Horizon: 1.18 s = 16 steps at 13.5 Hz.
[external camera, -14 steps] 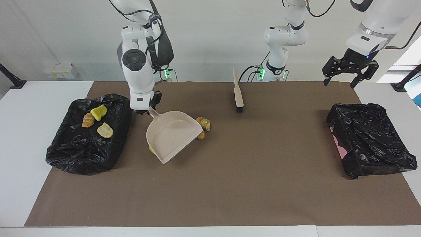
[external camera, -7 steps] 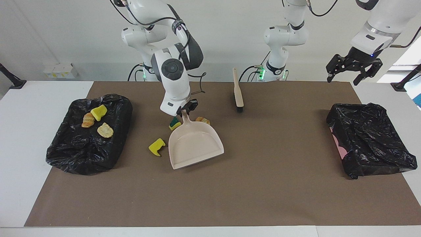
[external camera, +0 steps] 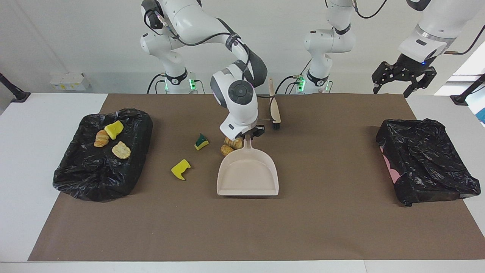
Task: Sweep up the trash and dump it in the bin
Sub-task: 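Return the empty dustpan to the table center with the right gripper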
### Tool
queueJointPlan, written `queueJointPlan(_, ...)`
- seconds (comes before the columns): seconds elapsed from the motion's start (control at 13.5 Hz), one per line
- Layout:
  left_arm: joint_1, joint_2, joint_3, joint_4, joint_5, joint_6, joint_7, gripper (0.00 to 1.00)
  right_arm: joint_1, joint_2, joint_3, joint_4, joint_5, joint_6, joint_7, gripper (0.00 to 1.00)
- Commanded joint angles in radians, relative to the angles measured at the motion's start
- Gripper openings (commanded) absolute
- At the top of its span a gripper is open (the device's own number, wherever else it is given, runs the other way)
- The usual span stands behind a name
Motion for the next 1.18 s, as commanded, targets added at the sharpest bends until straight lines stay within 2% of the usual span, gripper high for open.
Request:
queueJointPlan(0.0, -0.023, -0.009, 0.005, 0.004, 0.041, -0.031, -0.056, 1.00, 0.024, 0.121, 0.011, 0.155, 0.022, -0.011, 0.056, 0.00)
queueJointPlan(0.15, -0.020, 0.001, 0.001, 0.034, 0.030, -0.064, -0.113, 1.00, 0.032, 0.122, 0.011, 0.147, 0.024, 0.005, 0.056, 0.02)
queueJointPlan(0.22, -0.020, 0.001, 0.000, 0.039, 0.030, -0.065, -0.113, 1.00, 0.031, 0.112, 0.011, 0.142, 0.013, 0.005, 0.050, 0.99)
queueJointPlan(0.44, -0.022, -0.015, -0.005, 0.024, 0.027, -0.054, -0.104, 1.00, 0.035, 0.099, 0.016, 0.136, 0.032, -0.001, 0.053, 1.00)
queueJointPlan(0.52, -0.023, -0.016, -0.005, 0.018, 0.027, -0.054, -0.104, 1.00, 0.038, 0.070, 0.019, 0.112, 0.032, -0.007, 0.053, 1.00)
queueJointPlan(0.74, -0.022, -0.018, -0.005, 0.016, 0.027, -0.051, -0.102, 1.00, 0.105, -0.033, 0.023, -0.023, 0.030, -0.012, 0.067, 1.00)
queueJointPlan(1.11, -0.020, -0.018, -0.005, 0.015, 0.027, -0.051, -0.104, 1.00, 0.220, -0.159, 0.028, -0.213, 0.036, 0.005, 0.167, 1.00)
